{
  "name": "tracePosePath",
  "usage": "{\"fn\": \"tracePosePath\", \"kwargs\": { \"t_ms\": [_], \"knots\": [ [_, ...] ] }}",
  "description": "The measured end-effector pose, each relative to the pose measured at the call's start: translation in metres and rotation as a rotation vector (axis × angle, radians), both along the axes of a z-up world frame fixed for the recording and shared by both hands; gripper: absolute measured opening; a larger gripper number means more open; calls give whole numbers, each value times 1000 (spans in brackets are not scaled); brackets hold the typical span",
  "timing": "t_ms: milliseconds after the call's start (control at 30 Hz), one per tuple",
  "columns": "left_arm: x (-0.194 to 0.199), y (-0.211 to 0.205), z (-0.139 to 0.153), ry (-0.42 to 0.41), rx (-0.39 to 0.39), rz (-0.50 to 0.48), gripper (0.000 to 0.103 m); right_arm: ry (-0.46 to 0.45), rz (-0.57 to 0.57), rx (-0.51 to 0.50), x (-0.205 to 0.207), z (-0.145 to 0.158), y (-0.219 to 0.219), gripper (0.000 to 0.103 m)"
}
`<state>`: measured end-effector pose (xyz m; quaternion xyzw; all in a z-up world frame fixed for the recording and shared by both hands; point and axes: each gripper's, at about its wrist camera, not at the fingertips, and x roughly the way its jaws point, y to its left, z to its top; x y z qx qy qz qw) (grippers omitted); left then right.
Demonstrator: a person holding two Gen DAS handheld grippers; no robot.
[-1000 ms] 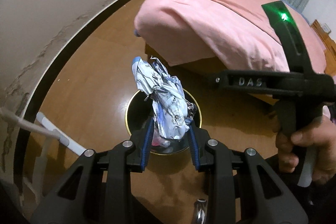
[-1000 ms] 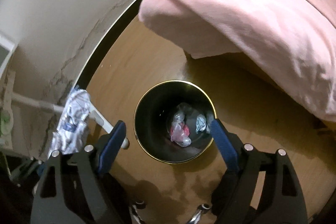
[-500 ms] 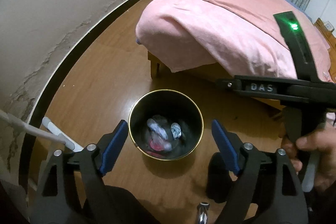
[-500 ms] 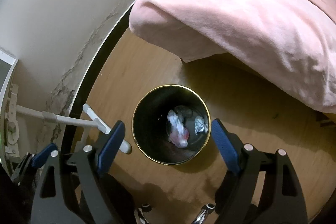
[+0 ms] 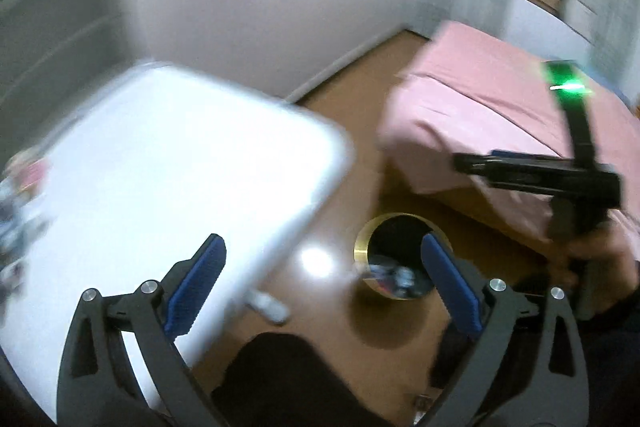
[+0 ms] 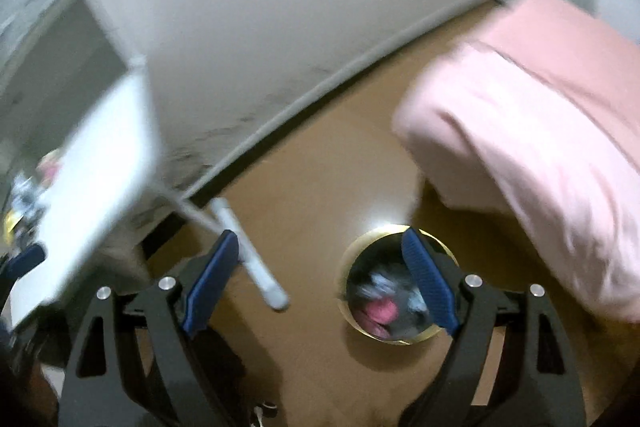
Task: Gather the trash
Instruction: 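Return to the desk and grasp the blue-white bag with the right tool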
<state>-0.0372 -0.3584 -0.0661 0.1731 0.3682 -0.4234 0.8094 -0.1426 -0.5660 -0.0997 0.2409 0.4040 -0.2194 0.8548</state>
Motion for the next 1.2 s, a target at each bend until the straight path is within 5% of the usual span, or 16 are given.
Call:
{"fn": "tracePosePath", "kwargs": {
  "t_ms": [367,567,667,867,1033,1200],
  "knots": [
    [109,254,16,22,-19,567,95,-38,619,-65,194,79,218,81],
    [121,342,14,63,-30,713,95,2,820,-124,284,96,315,81],
    [126,365,16,73,-24,742,95,21,877,-171,327,104,347,81],
    [133,376,21,94,-11,747,95,103,942,-202,395,89,371,62],
    [158,358,29,110,9,705,95,151,967,-176,413,75,375,17],
    [203,331,39,181,-30,694,95,57,958,-163,396,103,363,15]
  ]
}}
